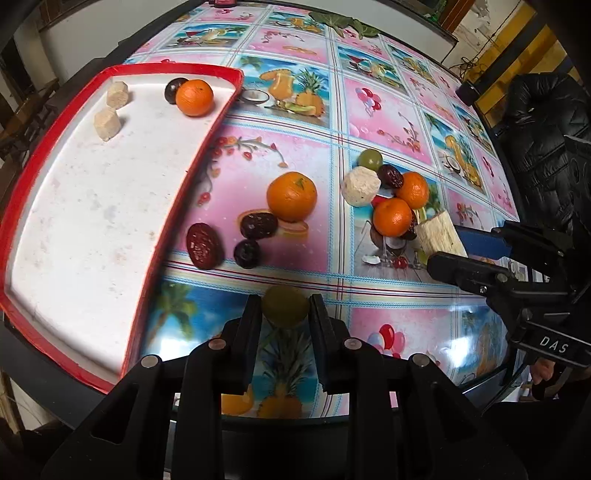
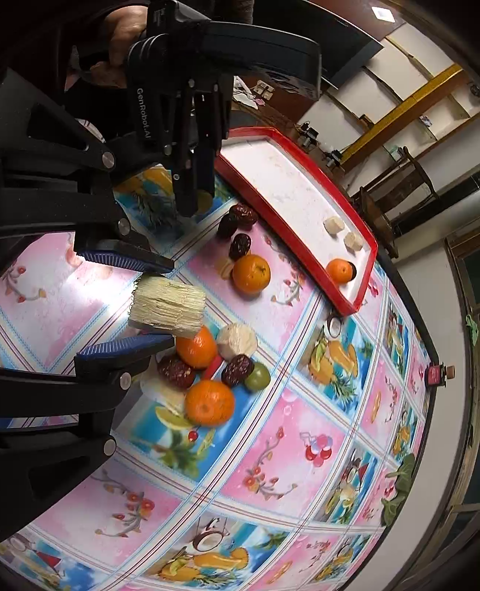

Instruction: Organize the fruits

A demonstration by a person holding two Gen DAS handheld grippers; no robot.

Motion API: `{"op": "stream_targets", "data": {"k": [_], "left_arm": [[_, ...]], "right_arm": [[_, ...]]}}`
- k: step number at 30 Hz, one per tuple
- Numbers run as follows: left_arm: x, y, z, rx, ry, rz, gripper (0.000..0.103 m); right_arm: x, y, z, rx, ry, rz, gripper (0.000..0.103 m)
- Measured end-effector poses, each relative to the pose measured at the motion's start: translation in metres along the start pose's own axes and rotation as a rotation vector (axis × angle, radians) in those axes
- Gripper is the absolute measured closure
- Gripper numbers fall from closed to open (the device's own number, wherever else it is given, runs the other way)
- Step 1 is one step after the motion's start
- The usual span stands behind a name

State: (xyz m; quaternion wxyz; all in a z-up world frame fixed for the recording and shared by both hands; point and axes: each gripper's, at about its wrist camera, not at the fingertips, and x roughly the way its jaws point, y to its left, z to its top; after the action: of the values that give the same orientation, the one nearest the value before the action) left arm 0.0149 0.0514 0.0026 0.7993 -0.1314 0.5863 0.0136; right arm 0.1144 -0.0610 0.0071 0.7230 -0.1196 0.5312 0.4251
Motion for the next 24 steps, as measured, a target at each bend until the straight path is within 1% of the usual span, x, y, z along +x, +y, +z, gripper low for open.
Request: {"op": "stream_targets", "data": {"k": [7,13,24], "left_arm": [[-0.003,0.004,0.001,-0.001,-0.010,0.030,0.080],[-0.011,0.009,0.006,0.008,-0.030,0.060,0.080],[-0.027,0.044,0.013,-0.052,-0.065,0.083,0.080]], "right_arm": [[0.005,0.009,0.005,-0.027,0.012,0.007,0.069],[0.009,0.020,0.016,-0.061,0.003,0.018,0.069],[0.016,0.044,0.034,-0.130,0.008,0.034,0.069]]}}
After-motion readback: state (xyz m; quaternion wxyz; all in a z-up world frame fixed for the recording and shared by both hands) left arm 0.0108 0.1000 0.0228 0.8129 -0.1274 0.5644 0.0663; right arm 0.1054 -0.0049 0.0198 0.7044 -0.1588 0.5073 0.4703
